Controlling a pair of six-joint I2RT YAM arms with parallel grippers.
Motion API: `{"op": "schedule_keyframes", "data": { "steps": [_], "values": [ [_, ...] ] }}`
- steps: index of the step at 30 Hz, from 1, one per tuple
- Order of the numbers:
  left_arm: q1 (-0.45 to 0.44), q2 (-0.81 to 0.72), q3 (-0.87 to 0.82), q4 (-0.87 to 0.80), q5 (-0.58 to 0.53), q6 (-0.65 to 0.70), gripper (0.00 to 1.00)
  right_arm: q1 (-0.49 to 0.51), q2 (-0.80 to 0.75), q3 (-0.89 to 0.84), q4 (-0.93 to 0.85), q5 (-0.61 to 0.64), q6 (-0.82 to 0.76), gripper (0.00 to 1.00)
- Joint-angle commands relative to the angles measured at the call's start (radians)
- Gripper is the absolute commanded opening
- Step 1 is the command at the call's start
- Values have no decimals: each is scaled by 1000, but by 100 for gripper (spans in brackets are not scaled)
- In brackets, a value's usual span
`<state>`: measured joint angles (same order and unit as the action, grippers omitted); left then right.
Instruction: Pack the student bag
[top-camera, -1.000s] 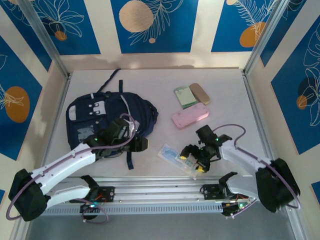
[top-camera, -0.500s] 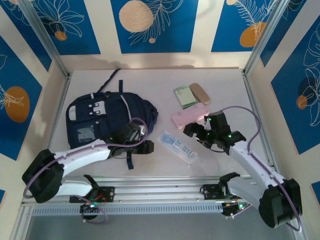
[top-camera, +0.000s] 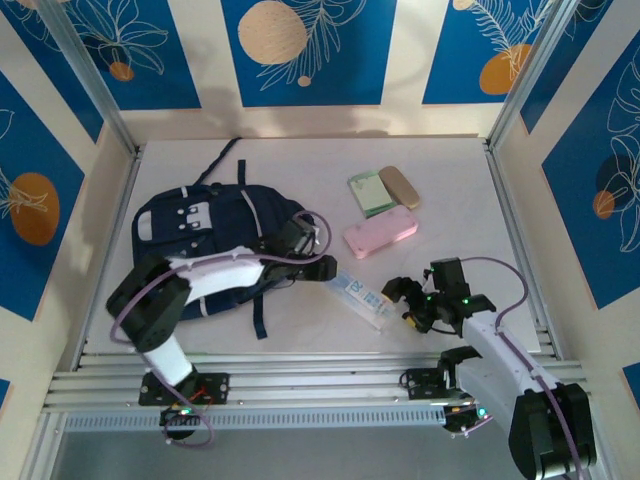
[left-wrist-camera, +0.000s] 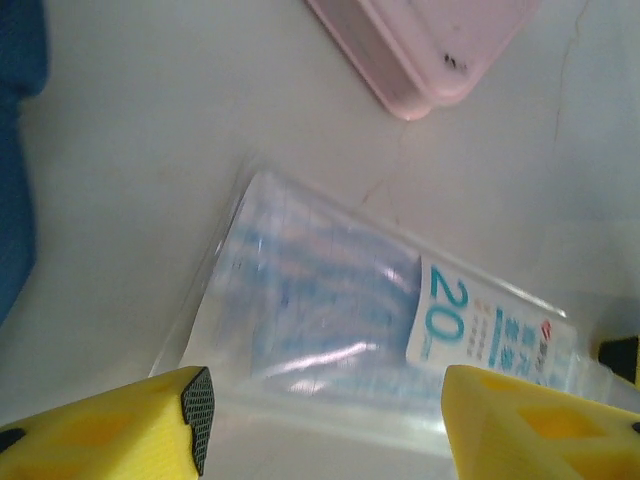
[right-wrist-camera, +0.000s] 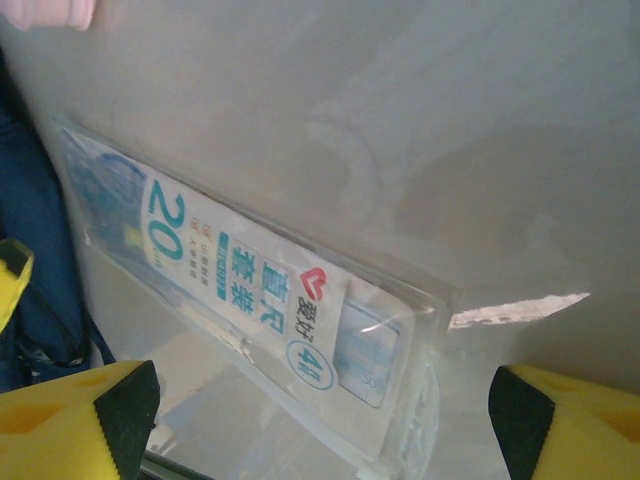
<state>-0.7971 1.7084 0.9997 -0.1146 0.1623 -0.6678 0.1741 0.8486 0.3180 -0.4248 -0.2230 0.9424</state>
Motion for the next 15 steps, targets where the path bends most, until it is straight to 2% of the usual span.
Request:
{"op": "schedule_keyframes", "data": {
  "steps": [1,5,15],
  "values": [
    [-7,103,64,-19,-14,42,61,-15,14,-14,34,-70,-11,86],
    [1,180,98,-12,-12,40,61,-12,26,-16,36,-100,-30,86],
    [7,236,93,28,18,23,60,2,33,-39,98,-164,-30,84]
  ]
}}
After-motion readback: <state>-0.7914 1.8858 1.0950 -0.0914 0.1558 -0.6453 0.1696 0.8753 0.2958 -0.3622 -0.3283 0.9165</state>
